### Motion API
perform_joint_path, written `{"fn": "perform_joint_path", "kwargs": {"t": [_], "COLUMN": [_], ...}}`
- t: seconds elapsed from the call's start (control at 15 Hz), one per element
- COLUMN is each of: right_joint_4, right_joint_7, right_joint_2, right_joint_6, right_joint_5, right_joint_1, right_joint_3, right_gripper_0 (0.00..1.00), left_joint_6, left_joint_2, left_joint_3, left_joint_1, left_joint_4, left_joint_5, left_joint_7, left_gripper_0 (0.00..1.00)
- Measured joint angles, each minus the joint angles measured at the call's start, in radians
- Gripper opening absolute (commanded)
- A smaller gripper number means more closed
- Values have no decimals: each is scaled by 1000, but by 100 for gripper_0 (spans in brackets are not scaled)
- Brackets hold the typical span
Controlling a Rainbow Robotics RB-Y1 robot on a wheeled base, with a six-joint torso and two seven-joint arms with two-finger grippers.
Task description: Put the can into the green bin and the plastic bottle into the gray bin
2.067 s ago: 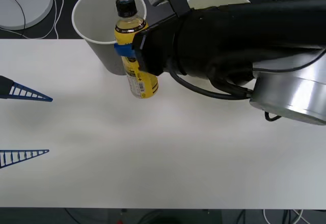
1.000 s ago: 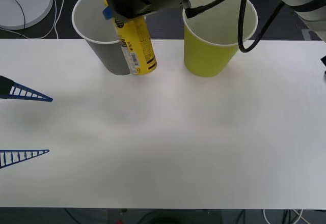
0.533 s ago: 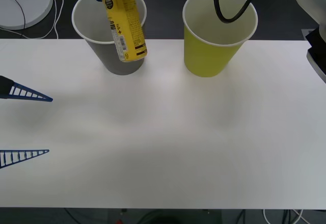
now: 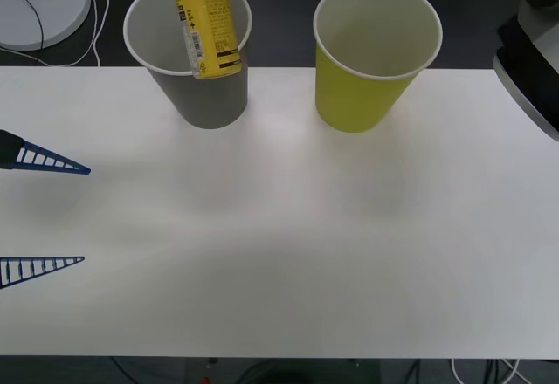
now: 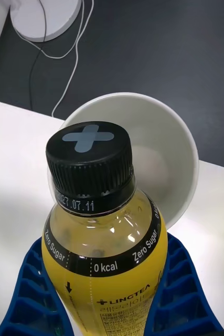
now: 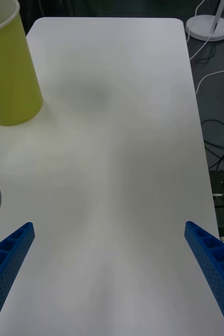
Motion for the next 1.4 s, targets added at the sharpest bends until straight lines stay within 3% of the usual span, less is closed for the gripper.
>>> {"fn": "perform_joint_path", "kwargs": {"t": [0.87,1.4], "right_joint_4": [350,415], "right_joint_7": [-16,-37], "right_joint_2": [162,204], "right_joint_6": [-149,-222], "right_joint_5": [95,129], "right_joint_1": [-135,-159], "right_joint_3": [42,78], "right_gripper_0": [0,0], "left_joint_6": [0,0], "left_joint_2": [0,0], "left_joint_3": [0,0], "left_joint_1": [0,0], "left_joint_4": [0,0], "left_joint_5": [0,0], "left_joint_7": [0,0], "left_gripper_0": [100,100]}}
